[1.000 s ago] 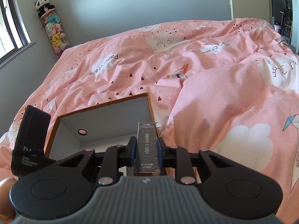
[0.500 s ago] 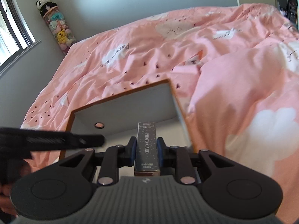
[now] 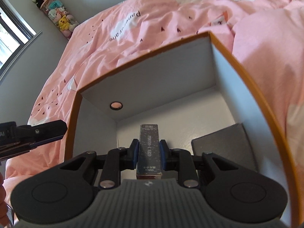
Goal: Organize objects
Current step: 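Lower the photo card box into the shoebox and open the right gripper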
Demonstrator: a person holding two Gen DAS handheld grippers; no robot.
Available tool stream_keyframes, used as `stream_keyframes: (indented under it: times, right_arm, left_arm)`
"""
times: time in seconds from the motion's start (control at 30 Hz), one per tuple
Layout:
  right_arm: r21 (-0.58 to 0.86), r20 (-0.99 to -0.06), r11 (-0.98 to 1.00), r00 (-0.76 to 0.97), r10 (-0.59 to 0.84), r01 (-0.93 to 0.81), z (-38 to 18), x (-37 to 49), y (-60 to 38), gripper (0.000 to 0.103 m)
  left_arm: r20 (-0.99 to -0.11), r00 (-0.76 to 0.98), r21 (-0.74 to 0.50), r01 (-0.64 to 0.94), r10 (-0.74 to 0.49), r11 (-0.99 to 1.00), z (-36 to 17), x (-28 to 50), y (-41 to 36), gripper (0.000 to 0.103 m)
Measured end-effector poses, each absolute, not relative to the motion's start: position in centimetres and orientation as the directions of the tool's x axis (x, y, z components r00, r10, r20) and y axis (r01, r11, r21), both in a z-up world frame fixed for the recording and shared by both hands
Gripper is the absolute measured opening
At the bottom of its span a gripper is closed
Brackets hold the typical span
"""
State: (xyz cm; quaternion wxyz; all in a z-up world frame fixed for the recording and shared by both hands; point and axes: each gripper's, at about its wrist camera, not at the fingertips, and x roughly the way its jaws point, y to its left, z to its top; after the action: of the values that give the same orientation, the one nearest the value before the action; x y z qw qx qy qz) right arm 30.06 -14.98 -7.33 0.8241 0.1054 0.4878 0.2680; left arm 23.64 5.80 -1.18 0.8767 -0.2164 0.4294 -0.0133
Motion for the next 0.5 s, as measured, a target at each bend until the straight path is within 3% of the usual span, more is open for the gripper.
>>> stream_keyframes:
  times: [0.27, 0.5]
  right_arm:
    - [0.405, -0.813, 0.839, 0.277, 0.513, -0.364, -7.9, 29.8, -15.2, 0.026]
    - [0.179, -0.871, 0.880, 0.345, 0.350, -0.440, -7.6, 29.2, -14.3, 0.028]
  left_arm:
    - [-0.749, 0.624, -0.405, -0.167, -0.222, 0.899, -1.7, 23.6, 5.8, 0.021]
    - [-0.746, 0.626, -0.414, -0.166, -0.229, 0.895, -1.6, 23.2, 5.7, 0.021]
